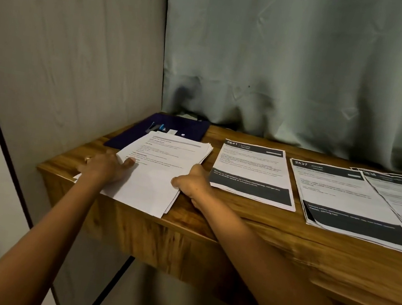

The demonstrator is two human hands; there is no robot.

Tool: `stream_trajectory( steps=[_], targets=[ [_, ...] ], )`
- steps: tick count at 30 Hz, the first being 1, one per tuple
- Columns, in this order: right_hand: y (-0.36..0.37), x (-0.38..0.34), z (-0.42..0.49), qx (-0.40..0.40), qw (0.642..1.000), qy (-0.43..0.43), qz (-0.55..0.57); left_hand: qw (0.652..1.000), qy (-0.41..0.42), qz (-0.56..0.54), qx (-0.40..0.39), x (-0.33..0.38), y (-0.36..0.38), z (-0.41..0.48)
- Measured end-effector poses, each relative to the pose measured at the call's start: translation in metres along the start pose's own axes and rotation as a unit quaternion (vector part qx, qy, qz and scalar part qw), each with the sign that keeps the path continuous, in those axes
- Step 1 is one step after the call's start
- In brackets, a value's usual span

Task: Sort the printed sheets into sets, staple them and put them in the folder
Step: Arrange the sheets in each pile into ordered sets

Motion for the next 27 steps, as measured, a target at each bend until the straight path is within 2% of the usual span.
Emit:
stream_trajectory(
  steps=[8, 10, 13, 20, 23, 27],
  targets=[
    [0.002, -0.001, 0.014, 0.034, 0.999, -0.008, -0.038, 1.0, 0.01, 0.004, 0.006, -0.002, -0.003, 0.004],
    [0.0, -0.001, 0.015, 0.04, 0.998, -0.01, -0.051, 1.0, -0.011, 0.002, 0.008, -0.011, -0.002, 0.006],
    [-0.006, -0.001, 0.017, 0.04, 0.997, -0.018, -0.071, 1.0, -0.025, -0.005, -0.011, -0.017, -0.002, 0.004],
    [-0.009, -0.003, 0.024, 0.036, 0.994, -0.033, -0.101, 0.998, 0.019, 0.035, -0.039, -0.015, -0.004, -0.011],
    [-0.005, -0.005, 0.03, 0.036, 0.99, -0.044, -0.131, 0.997, 0.011, 0.04, -0.064, -0.016, -0.005, -0.016],
    [0.003, -0.01, 0.037, 0.075, 0.978, -0.059, -0.185, 0.998, 0.004, 0.023, -0.061, -0.013, -0.01, -0.021]
  ],
)
Point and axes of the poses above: each hand's wrist, its own z-axis towards the middle knuckle, its own y-axis out of the palm, x = y × z, the point moved 7 cm from there along z, towards the middle knuckle, and after that the axes turned 7 degrees about y, right-handed, at the moved point
